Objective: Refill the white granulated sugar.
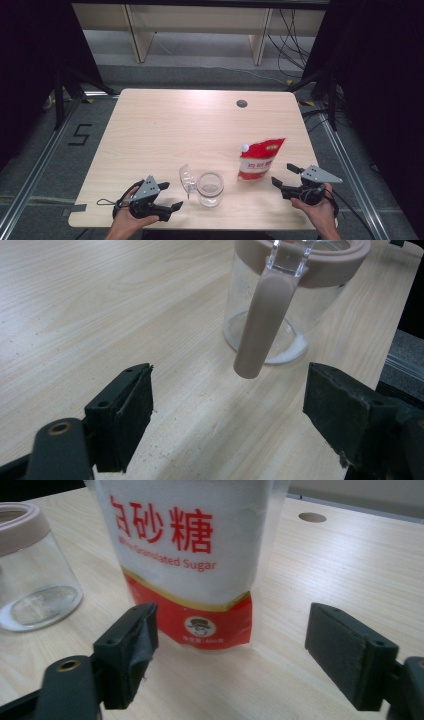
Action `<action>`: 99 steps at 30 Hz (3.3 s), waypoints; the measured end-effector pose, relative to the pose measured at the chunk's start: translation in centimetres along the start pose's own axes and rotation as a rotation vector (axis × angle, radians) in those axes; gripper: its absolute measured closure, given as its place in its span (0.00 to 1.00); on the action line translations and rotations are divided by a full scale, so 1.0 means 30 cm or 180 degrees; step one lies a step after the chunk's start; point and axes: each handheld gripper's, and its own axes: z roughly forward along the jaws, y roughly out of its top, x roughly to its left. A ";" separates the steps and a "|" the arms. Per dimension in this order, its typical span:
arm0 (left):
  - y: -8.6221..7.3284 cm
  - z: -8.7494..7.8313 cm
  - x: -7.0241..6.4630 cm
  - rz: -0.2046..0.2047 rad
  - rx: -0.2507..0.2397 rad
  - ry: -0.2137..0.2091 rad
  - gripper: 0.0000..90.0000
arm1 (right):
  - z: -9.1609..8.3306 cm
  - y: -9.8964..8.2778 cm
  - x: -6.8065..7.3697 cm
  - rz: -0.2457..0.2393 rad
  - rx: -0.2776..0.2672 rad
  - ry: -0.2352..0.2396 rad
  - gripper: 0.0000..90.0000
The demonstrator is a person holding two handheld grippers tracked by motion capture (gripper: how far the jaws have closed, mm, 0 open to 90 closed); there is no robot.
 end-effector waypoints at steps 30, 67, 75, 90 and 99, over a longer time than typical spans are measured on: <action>-0.014 -0.011 0.003 -0.0064 -0.0035 -0.0003 0.22 | 0.151 0.074 -0.069 -0.0471 -0.0084 0.0597 0.20; -0.010 -0.013 -0.001 -0.0020 -0.0025 -0.0009 0.23 | 0.090 0.064 0.077 -0.0232 -0.0043 0.0176 0.55; -0.008 -0.012 -0.001 -0.0020 -0.0022 -0.0016 0.23 | 0.087 0.057 0.105 -0.0054 -0.0110 0.0104 0.59; -0.008 -0.012 -0.001 -0.0029 -0.0022 -0.0009 0.23 | 0.079 0.050 0.162 -0.0039 -0.0150 -0.0039 0.63; -0.007 -0.012 -0.001 -0.0031 -0.0025 -0.0012 0.23 | 0.091 0.046 0.160 -0.0123 -0.0251 -0.0019 0.47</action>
